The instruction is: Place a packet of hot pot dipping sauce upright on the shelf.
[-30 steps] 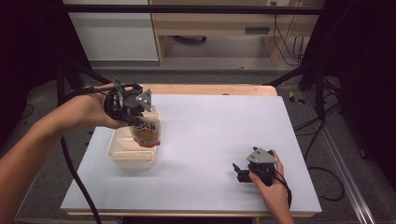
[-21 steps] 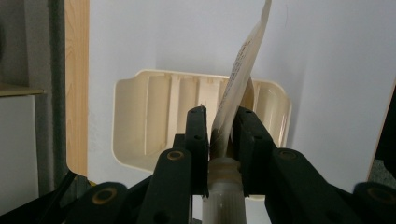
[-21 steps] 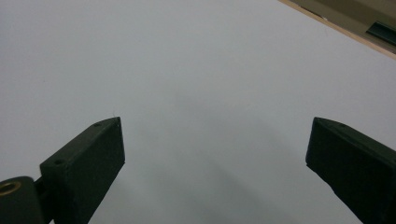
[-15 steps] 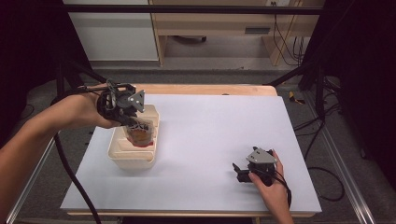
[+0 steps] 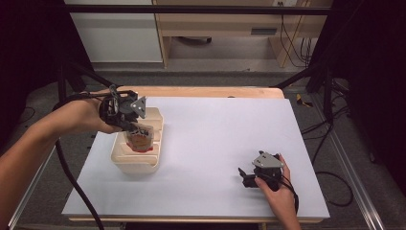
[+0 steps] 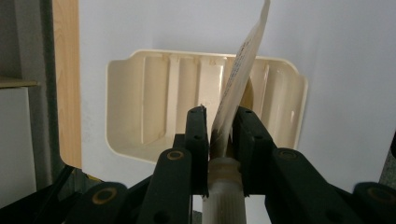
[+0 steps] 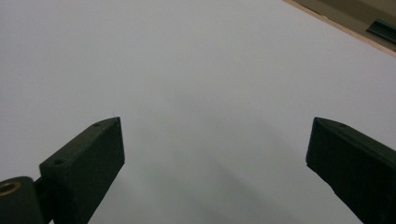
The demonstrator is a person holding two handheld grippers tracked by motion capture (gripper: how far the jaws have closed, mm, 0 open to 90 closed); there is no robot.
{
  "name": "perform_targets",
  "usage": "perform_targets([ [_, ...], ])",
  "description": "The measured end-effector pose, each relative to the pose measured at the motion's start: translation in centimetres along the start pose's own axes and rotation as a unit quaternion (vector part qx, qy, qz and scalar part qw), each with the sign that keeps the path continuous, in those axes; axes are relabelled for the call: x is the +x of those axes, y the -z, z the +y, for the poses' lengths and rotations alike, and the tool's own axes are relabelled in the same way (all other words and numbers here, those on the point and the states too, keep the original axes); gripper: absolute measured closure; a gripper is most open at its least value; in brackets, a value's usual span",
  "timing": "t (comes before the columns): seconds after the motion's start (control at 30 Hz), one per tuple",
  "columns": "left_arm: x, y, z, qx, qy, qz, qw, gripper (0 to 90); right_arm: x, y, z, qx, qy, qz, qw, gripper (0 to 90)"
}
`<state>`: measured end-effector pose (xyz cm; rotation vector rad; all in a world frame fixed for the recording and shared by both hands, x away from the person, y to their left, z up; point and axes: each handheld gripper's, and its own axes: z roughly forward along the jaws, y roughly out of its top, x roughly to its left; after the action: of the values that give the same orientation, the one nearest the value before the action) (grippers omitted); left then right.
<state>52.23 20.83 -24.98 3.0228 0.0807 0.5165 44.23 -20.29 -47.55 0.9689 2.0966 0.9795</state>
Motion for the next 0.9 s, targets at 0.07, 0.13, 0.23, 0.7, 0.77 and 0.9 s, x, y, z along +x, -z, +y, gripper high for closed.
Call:
perform_targets([
  [0.07,0.0,-0.3,-0.1,-0.004,0.002,-0.001,1.0000,76.3,0.0,0.0,0.0,0.001,-0.001,0.000,1.0000,4.9],
  [0.13,0.2,-0.5,-0.2,-0.006,0.002,-0.008,1.0000,76.3,0.0,0.0,0.0,0.000,-0.001,0.000,1.0000,4.9],
  [0.23,-0.3,-1.5,-0.3,0.003,0.003,-0.007,1.0000,76.3,0.0,0.0,0.0,-0.001,0.000,0.000,1.0000,4.9],
  [0.7,-0.4,-4.6,-1.2,0.002,0.012,-0.023,0.9997,76.2,0.0,0.0,0.0,0.002,0.001,0.000,1.0000,4.9],
  [0.77,-0.5,-4.7,-1.2,0.001,0.011,-0.024,0.9996,76.2,0.0,0.0,0.0,0.002,0.001,0.000,1.0000,5.0],
  [0.9,-0.5,-5.0,-1.1,0.003,0.009,-0.024,0.9997,76.2,0.0,0.0,-0.1,0.002,0.001,0.000,1.0000,5.0],
])
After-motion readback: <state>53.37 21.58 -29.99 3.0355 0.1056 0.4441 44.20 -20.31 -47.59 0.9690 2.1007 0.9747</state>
